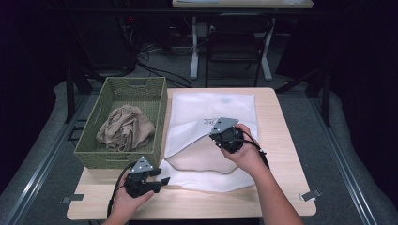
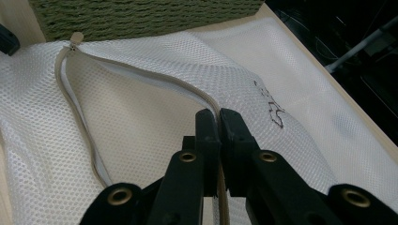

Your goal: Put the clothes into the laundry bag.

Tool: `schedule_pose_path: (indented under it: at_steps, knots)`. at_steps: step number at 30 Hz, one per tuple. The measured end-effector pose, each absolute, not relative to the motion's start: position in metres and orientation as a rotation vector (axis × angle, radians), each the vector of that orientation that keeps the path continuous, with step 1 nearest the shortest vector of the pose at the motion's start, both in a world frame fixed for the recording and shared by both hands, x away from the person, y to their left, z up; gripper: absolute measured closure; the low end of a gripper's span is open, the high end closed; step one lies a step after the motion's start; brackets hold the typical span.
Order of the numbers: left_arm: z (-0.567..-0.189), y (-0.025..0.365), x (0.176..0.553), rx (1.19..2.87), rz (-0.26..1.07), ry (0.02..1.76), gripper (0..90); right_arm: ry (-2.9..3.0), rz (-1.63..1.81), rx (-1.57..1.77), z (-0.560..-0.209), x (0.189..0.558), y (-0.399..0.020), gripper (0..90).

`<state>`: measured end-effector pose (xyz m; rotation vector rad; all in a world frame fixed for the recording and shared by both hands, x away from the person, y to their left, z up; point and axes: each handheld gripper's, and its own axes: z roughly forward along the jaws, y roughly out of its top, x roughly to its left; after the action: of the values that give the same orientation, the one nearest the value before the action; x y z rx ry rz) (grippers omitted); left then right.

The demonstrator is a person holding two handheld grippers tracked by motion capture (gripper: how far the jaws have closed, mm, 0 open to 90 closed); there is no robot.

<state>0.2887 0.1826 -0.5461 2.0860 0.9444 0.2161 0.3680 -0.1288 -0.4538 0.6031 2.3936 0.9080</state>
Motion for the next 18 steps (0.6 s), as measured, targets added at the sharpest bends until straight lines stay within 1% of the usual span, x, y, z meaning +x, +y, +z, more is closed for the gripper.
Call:
schedule_pose_path:
  at_steps: [6,18]
  knots:
    - [-0.534,0.19,0.286,2.055,0.24,0.941,48.6,2.386,0.905,0.611,-0.453,0.368,-0.131,86.5]
    - [-0.509,0.208,0.277,1.986,0.339,0.95,48.5,2.371,0.92,0.62,-0.45,0.367,-0.135,86.5]
